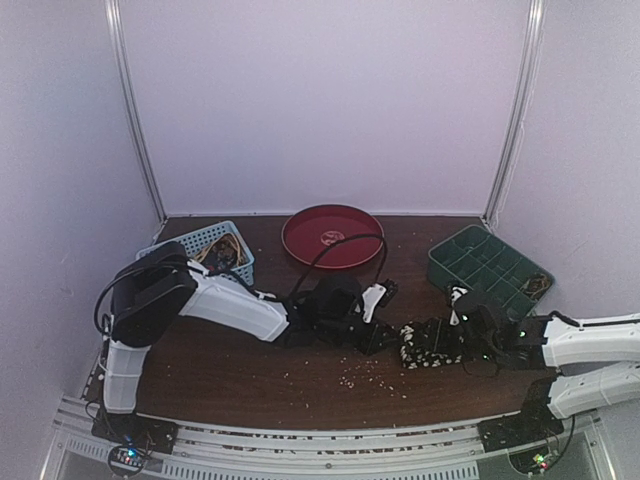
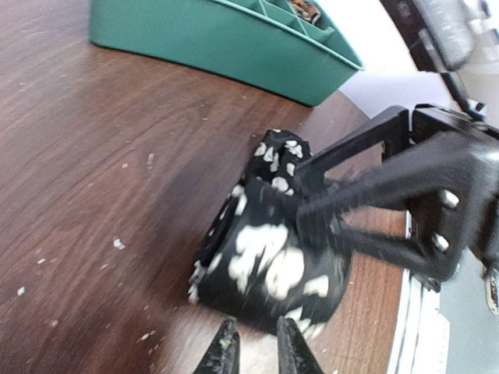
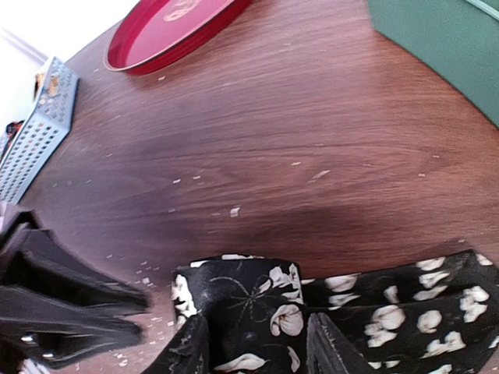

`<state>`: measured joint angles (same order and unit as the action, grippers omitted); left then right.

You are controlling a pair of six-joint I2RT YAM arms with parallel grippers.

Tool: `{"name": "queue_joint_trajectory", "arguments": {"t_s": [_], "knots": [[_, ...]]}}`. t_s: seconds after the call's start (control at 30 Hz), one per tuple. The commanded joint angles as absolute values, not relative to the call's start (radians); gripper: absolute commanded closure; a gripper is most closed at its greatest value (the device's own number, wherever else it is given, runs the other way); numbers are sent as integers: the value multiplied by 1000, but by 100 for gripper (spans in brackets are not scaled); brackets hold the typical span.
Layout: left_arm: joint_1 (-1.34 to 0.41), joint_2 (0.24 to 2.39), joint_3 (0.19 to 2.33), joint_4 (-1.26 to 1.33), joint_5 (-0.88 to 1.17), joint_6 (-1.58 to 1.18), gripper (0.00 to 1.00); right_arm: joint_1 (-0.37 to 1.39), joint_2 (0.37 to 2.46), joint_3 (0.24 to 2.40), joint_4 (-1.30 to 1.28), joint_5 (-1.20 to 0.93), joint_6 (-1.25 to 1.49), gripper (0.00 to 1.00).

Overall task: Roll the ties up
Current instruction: Roll the tie at the center of the board.

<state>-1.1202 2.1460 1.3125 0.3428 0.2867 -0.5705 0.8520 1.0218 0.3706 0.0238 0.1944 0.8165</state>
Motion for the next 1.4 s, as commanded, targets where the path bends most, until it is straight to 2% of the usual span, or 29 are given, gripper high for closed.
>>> {"name": "queue_joint_trajectory", "arguments": {"t_s": [0.0,0.17,0.4,0.5,0.83,1.0,1.17,1.37], "knots": [[-1117,2065,1277,376,220,-561,80,808,1025,327,15,210,822,57],[-1117,2064,1252,406,224,-515,67,773,1036,312,19,204,851,59],[-1111,2072,1309,341,189,-489,64,764,1036,304,10,242,875,61],[-1101,2048,1287,322,151,-500,64,763,1035,294,62,152,863,62],[-1051,1853,1056,320,51,-517,66,775,1110,221,292,-18,987,62],[-1042,1670,842,427,44,-412,47,830,1207,225,411,-41,1034,62],[-1042,1552,726,414,61,-269,33,897,1333,299,494,-60,1040,63],[-1052,1539,679,414,72,-124,11,931,1462,397,546,-95,1011,62]]}}
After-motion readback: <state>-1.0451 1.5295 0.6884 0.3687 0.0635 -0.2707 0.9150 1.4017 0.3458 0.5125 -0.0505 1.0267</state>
